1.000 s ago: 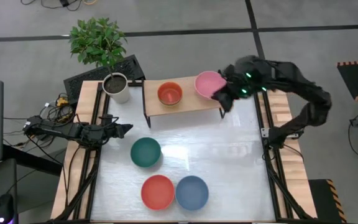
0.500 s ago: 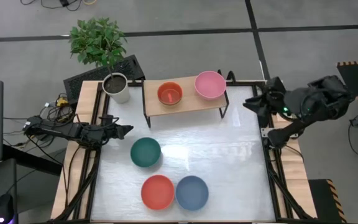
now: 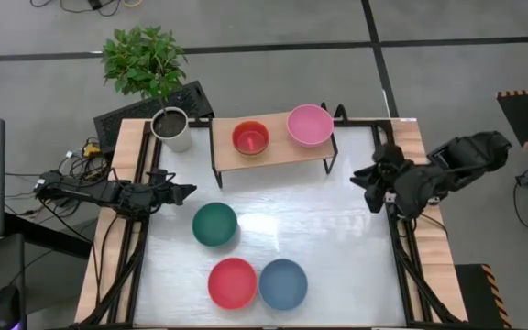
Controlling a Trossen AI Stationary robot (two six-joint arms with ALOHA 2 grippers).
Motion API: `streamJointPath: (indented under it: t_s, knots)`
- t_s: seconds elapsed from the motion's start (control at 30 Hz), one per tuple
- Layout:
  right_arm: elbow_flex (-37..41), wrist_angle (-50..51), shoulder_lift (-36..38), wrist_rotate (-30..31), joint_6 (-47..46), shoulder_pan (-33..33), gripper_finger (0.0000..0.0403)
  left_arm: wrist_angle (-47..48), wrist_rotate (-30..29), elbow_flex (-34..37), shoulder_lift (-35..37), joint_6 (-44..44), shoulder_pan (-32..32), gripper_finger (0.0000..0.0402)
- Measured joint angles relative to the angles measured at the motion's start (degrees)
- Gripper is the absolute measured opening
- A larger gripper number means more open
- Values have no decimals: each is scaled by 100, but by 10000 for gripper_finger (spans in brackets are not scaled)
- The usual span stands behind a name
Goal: Place and stack bowls onto a shelf
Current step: Stack the blue bowl on top of the pink bowl on the shelf
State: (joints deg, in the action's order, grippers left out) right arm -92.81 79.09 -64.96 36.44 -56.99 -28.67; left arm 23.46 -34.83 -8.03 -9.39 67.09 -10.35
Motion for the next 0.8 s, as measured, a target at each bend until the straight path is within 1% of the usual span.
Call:
streamJointPath:
  t_s: [0.27,0.8]
  knots:
    - [183,-256,7,1,32,-21,123,1,0,0,1,0,0,140]
    - [203,-288,16,3,343,-19,123,2,-11,1,0,15,1,140]
